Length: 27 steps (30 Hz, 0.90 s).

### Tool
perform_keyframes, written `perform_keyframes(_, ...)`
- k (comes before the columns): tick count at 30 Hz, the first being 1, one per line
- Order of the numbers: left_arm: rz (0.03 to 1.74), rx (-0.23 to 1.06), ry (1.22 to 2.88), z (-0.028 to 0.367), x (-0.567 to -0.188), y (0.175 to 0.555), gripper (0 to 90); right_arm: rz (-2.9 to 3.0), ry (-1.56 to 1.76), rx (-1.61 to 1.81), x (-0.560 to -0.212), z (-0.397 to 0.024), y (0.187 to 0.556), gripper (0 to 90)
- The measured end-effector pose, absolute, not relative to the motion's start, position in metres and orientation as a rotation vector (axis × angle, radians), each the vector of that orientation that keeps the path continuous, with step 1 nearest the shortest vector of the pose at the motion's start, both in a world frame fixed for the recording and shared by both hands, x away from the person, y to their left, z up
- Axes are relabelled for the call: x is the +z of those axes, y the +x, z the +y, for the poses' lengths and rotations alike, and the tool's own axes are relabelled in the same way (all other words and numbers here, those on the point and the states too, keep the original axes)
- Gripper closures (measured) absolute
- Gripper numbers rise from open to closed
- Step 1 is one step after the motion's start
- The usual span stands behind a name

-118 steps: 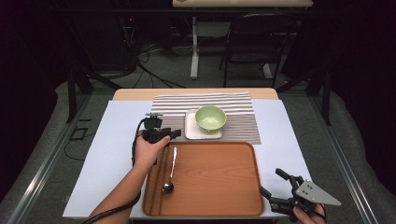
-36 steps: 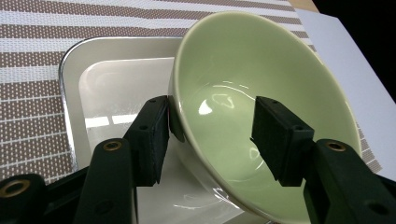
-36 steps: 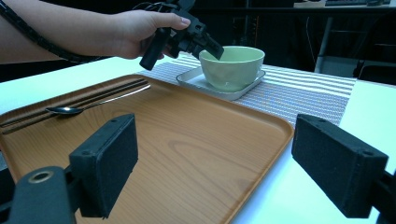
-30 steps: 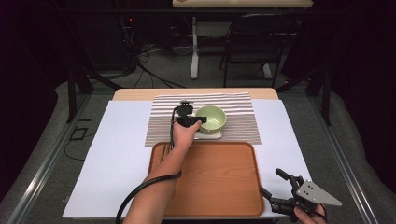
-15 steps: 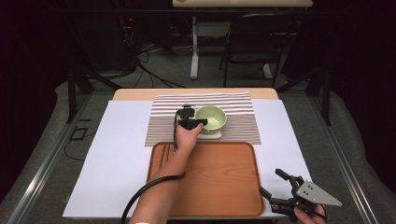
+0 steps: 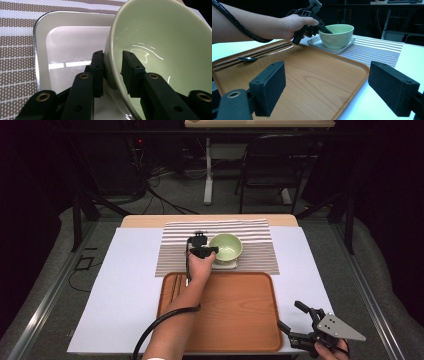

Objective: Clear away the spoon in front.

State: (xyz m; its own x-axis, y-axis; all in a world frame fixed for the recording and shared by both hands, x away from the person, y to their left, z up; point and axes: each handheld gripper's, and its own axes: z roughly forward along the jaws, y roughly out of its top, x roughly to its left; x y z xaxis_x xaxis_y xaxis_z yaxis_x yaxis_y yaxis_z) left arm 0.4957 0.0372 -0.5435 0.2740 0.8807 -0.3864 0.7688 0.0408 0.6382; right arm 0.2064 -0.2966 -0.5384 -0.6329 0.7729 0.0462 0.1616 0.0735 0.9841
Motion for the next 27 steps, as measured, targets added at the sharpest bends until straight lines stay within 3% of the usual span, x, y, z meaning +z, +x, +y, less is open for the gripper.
perform_keyframes(4,1.525,0.179,1.747,0.042,-0.545,0.496,82.0,1.857,0.924,1.596,-0.538,-0.296,0.206,14.2)
perform_keyframes(21,1.538,0.109,1.701,0.044,-0.541,0.497,83.5,1.856,0.925,1.598,-0.538,-0.297,0.206,14.2)
perform_keyframes(27,1.518,0.183,1.734,0.048,-0.533,0.496,83.6,1.855,0.921,1.597,-0.538,-0.298,0.207,14.2)
